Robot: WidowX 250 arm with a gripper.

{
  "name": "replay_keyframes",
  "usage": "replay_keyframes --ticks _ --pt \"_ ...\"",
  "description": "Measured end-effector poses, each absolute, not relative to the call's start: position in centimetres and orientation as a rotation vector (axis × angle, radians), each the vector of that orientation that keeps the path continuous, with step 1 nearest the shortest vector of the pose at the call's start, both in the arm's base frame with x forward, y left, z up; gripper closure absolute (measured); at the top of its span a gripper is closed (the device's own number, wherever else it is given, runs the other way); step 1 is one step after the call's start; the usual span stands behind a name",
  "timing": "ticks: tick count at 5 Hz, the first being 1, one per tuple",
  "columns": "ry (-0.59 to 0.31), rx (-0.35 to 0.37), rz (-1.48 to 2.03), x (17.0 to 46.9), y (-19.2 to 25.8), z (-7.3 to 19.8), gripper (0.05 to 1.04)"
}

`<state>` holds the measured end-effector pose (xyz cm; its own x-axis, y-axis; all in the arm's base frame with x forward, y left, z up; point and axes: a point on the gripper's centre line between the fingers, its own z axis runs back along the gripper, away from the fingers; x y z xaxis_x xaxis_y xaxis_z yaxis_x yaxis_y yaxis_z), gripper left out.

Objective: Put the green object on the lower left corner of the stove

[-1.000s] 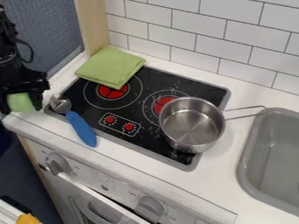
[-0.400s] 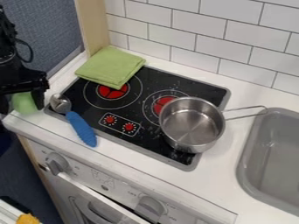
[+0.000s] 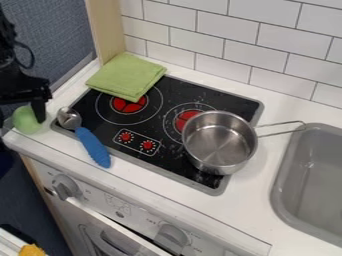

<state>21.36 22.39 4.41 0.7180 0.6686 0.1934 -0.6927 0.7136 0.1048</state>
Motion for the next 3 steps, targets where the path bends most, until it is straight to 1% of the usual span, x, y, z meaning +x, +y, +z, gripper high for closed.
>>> replay_keyframes --ticks 1,2,3 --pt "-0.165 0.179 0.774 21.3 22.2 5.8 0.083" --pt "-0.185 0.152 0.779 21.7 21.6 7.0 0.083" --pt "-0.238 0.121 0.712 22.8 20.3 8.9 0.083"
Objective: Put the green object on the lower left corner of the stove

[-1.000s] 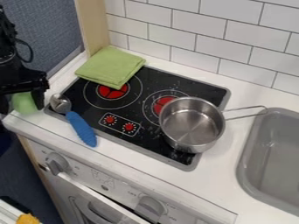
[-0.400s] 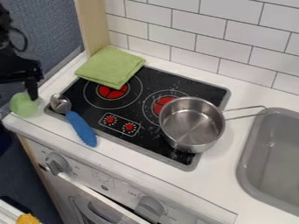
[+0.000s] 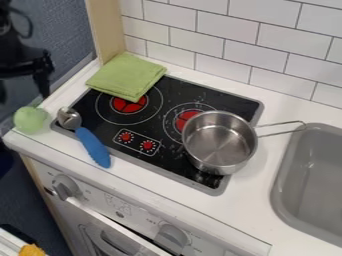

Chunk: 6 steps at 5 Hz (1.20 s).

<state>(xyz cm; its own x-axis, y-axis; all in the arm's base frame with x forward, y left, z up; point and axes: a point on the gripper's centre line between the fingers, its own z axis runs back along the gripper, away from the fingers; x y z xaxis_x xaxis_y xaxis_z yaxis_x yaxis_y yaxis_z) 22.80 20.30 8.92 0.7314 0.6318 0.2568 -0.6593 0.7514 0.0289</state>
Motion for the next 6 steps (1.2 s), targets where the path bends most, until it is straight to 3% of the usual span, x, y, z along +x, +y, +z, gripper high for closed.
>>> replay_keyframes --ticks 2,4,5,6 --pt "-0.284 0.040 0.305 28.0 12.3 12.4 0.083" --pt "-0.276 0.001 0.098 30.5 5.1 13.7 0.083" --pt "-0.256 0.021 0.035 31.2 1.7 14.2 0.083" --pt "-0.163 0.067 0.048 31.6 0.8 13.4 0.083"
